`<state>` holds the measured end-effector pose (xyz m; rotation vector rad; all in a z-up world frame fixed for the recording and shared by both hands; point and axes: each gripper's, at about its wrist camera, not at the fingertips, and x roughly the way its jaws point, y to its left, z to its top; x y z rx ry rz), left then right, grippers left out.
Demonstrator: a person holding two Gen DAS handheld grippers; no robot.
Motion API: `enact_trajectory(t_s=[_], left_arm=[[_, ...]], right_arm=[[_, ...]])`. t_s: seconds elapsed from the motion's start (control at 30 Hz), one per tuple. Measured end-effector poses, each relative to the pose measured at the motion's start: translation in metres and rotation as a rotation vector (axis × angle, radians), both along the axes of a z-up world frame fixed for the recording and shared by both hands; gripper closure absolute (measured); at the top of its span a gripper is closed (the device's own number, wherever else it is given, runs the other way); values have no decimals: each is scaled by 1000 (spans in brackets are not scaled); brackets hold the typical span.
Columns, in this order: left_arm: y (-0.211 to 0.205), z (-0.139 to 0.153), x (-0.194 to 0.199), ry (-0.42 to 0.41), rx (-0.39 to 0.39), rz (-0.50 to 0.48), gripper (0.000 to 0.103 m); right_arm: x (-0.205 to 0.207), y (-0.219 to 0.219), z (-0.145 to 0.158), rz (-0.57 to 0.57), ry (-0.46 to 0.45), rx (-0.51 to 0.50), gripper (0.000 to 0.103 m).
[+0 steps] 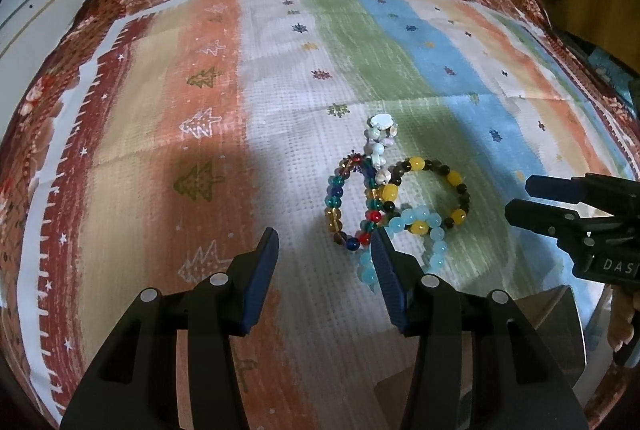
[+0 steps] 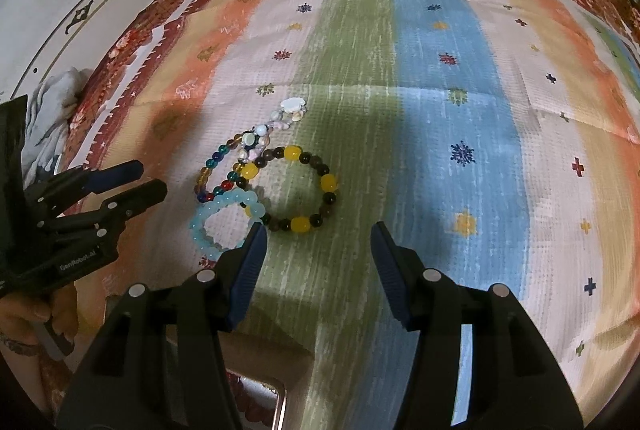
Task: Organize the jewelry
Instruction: 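Move the left tool toward the multicolour bead bracelet while the right tool approaches the yellow-and-black bracelet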
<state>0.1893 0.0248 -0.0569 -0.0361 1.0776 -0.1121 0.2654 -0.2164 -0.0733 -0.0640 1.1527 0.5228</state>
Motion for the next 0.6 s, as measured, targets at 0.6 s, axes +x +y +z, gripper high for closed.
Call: enact_trajectory(t_s=[0.6], left_arm=[[1,-26,34,58,27,6,55]], right_arm=[[29,13,-23,-1,52,-37,48]])
